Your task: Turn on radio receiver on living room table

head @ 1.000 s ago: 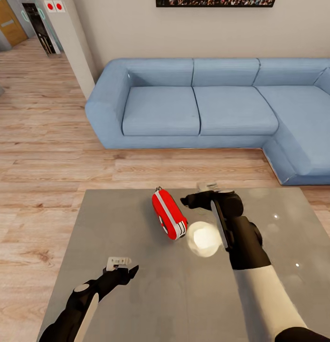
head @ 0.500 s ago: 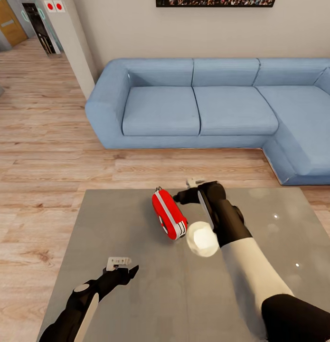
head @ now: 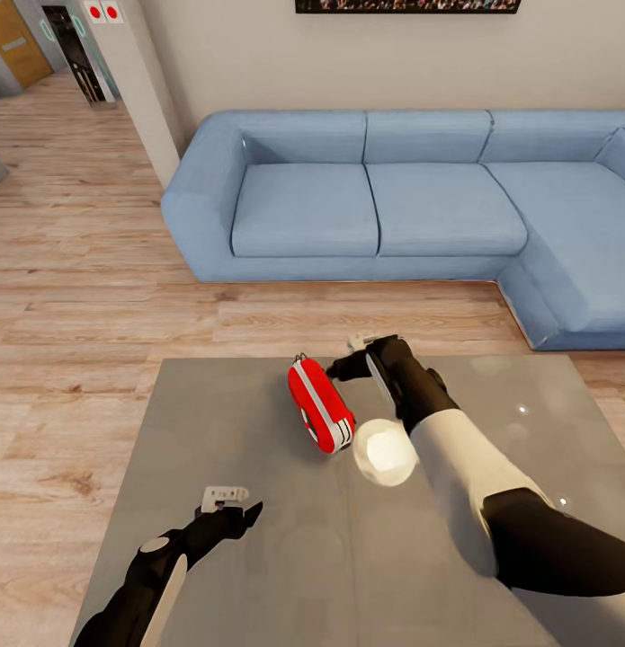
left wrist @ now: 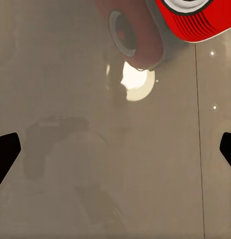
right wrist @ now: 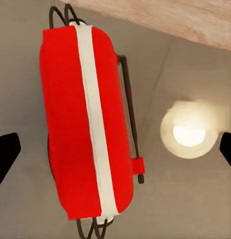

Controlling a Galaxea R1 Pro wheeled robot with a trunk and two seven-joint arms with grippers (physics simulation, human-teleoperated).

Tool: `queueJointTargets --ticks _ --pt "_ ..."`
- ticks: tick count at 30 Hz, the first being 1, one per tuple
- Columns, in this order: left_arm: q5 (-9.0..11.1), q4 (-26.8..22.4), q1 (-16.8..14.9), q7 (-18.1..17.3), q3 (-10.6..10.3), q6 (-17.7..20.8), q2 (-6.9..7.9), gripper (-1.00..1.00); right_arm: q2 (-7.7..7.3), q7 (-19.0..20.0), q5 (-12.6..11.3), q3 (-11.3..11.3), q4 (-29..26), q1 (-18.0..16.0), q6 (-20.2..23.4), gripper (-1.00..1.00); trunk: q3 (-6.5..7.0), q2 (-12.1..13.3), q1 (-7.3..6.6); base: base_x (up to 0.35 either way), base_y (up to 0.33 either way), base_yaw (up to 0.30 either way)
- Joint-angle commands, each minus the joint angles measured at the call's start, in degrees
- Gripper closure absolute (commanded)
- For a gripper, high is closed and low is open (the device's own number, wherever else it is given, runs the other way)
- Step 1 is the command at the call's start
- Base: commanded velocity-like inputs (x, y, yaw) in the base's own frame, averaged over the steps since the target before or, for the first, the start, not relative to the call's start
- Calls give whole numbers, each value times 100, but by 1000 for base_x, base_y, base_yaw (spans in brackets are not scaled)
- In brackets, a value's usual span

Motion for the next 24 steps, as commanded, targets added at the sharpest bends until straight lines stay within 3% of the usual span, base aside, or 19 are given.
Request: queueJointTargets --ticks 1,3,15,24 --pt "0 0 0 -1 0 -1 0 -100 0 -1 -1 0 171 -32 -120 -100 0 0 0 0 0 0" --pt "0 0 0 1 0 1 0 -100 0 -33 -1 -1 564 -73 -434 -100 0 0 0 0 0 0" --pt "0 0 0 3 0 2 0 -100 0 -88 -1 3 1116 -84 -972 -100 0 0 0 0 0 0" --pt "0 0 0 3 0 1 -1 -100 0 -88 -9 8 1249 -84 -1097 -100 0 0 0 0 0 0"
